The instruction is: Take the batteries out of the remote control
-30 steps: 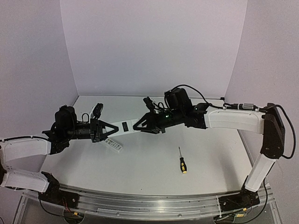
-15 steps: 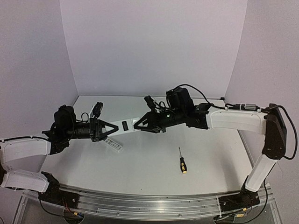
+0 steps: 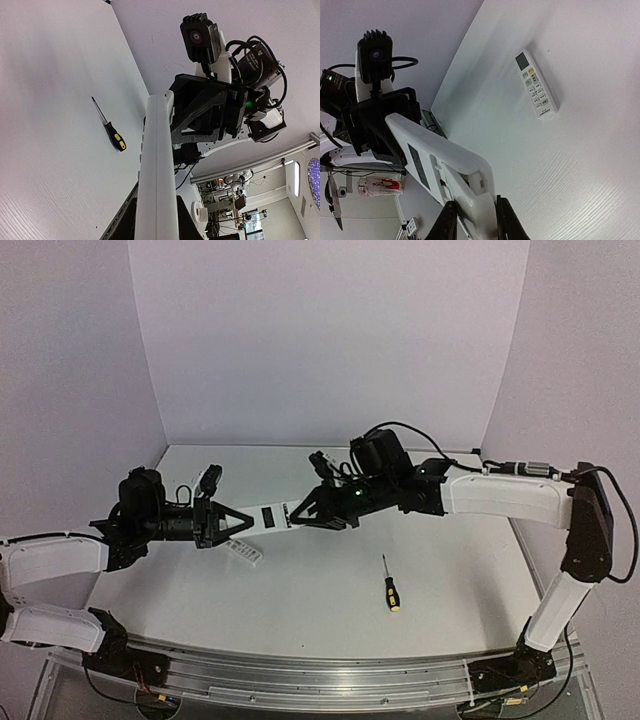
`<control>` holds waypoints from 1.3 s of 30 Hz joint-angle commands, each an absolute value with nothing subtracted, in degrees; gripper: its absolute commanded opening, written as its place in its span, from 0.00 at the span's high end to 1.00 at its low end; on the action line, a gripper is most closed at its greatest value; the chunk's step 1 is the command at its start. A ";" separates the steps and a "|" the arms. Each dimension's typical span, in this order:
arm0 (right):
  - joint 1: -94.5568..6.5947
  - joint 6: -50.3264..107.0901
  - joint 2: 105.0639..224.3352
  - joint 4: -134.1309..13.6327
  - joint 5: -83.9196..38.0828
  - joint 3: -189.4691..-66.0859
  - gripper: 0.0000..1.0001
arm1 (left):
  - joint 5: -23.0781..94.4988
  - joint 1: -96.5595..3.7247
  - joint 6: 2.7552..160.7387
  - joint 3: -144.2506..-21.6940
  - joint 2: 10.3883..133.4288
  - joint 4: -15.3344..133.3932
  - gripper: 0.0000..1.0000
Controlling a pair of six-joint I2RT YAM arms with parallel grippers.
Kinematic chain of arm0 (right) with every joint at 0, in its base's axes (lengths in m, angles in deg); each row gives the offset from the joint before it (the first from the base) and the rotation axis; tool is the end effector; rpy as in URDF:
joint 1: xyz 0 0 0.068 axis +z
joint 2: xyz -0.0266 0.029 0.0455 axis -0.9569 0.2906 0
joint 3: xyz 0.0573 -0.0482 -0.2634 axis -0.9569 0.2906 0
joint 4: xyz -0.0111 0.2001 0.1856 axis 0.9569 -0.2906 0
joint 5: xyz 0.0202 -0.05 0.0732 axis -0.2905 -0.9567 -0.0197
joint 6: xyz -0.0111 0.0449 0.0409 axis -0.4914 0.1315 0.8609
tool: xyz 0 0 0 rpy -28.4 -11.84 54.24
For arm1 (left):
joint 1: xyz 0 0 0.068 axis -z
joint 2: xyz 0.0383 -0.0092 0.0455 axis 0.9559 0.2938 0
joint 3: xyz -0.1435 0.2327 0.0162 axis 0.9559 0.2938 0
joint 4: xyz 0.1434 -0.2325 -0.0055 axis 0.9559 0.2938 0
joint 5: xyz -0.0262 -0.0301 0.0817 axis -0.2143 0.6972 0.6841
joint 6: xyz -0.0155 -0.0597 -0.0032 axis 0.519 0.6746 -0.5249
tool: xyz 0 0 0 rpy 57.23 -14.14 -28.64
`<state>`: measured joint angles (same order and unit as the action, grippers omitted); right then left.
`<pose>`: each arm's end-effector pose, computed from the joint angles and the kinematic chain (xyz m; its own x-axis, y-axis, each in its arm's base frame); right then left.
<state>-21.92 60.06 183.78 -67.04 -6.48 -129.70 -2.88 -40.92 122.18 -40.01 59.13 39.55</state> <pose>0.2538 0.3457 0.2726 -0.8259 -0.1200 -0.5509 -0.5351 0.4748 0.6987 0.1939 -0.1612 0.2354 -0.8700 -0.0921 -0.4845 0.4587 0.2098 -0.8635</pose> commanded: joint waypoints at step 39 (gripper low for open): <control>-46.80 67.52 166.46 -68.93 -12.04 -93.07 1.00 | -8.02 -40.31 116.46 -50.80 87.70 39.76 1.00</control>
<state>-45.93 67.30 163.51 -72.51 -11.29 -93.88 -4.14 -40.60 116.83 -47.38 85.05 44.04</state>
